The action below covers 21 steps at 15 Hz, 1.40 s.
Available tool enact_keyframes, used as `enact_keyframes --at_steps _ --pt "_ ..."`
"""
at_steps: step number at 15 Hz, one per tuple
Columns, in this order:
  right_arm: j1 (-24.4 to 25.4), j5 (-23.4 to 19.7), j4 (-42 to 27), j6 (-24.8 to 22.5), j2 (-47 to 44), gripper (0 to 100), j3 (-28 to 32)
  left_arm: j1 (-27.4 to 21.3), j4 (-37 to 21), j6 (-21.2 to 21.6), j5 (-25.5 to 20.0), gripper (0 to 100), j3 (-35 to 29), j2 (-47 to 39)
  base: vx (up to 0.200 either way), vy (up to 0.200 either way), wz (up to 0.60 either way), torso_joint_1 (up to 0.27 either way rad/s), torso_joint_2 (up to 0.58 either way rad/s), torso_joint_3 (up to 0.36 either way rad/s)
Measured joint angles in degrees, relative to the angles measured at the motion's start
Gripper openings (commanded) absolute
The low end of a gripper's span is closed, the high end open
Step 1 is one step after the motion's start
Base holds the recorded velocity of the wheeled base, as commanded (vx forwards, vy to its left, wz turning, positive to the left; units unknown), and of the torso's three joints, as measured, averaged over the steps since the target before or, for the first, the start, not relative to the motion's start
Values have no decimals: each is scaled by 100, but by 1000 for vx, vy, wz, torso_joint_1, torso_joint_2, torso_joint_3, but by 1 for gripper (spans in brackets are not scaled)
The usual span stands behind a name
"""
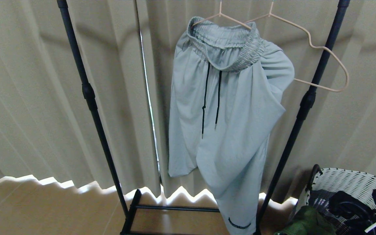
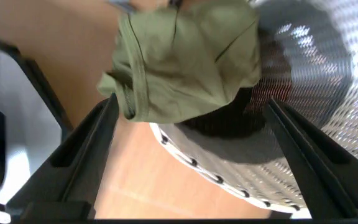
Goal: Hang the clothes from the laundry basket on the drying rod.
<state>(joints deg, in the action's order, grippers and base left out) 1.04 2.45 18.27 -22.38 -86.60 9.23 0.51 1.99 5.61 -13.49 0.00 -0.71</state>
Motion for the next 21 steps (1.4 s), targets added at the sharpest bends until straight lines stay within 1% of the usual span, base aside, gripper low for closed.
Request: enact_keyframes --at_steps 1,4,6,9,12,16,19,20,21 --pt "-11 55 200 -17 -289 100 -33 0 0 2 4 100 0 0 0 0 0 0 0 0" --pt "-20 116 1211 -37 -1053 100 -226 0 1 -4 4 100 0 0 0 0 0 0 0 0" --pt "9 124 1723 -49 -1452 100 -347 0 1 -15 4 100 0 0 0 0 0 0 0 0" --pt "33 124 1835 -191 -1759 100 -402 0 1 -26 6 100 0 0 0 0 0 0 0 0" --pt "33 134 1955 -195 -2029 100 -350 0 0 -26 4 100 0 0 0 0 0 0 0 0" --pt "-13 241 2556 -195 -2508 100 -378 0 1 -26 6 100 0 0 0 0 0 0 0 0" --pt "-27 256 2582 -191 -2699 100 -386 0 1 -24 4 100 0 0 0 0 0 0 0 0" --pt "-27 256 2584 -189 -2723 0 -386 0 1 -26 4 100 0 0 0 0 0 0 0 0" --pt "-27 255 2587 -187 -2729 0 -394 0 1 -26 4 100 0 0 0 0 0 0 0 0"
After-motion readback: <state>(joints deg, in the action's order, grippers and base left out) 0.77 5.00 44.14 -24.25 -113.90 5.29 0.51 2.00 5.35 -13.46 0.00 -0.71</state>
